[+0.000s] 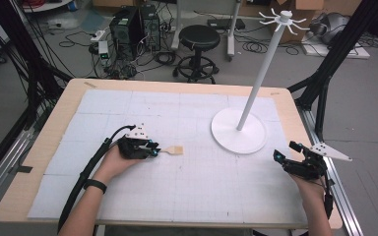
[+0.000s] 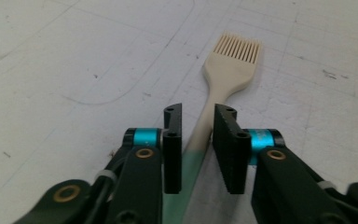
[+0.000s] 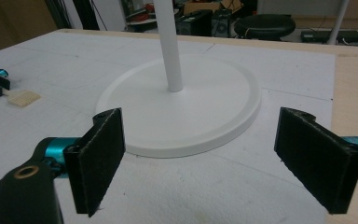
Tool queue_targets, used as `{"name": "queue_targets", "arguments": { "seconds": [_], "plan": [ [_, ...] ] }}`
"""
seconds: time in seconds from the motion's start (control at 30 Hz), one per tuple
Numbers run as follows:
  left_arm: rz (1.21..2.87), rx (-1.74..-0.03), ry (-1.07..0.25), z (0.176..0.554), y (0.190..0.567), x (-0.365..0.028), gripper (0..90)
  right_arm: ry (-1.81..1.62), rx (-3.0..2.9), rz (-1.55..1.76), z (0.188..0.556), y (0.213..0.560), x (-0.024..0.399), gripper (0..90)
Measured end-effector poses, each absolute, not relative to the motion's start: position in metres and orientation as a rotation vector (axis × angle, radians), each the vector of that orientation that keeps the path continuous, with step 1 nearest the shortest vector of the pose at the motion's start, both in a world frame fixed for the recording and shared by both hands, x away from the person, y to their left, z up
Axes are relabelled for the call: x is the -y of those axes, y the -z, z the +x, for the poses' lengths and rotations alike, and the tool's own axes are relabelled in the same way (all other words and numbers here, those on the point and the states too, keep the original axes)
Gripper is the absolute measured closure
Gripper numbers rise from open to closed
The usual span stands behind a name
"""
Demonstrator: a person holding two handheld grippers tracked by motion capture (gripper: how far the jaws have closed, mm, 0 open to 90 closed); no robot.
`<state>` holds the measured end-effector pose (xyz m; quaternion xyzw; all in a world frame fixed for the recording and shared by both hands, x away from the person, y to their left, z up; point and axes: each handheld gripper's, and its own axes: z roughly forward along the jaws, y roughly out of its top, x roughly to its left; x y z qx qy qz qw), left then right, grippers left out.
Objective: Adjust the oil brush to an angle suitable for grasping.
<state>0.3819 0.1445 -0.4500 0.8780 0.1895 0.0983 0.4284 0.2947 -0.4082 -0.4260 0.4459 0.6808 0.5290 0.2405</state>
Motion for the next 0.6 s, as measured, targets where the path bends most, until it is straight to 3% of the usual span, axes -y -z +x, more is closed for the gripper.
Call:
{"name": "queue_targets", "arguments": {
  "seconds": [0.6],
  "plan": [
    [2.205, -0.420, -0.256, 0.3783, 0.4488, -0.1405, 82.2, -1.455, -1.856, 1.215, 0.2953, 0.4261, 0.4092, 15.4]
  ]
}}
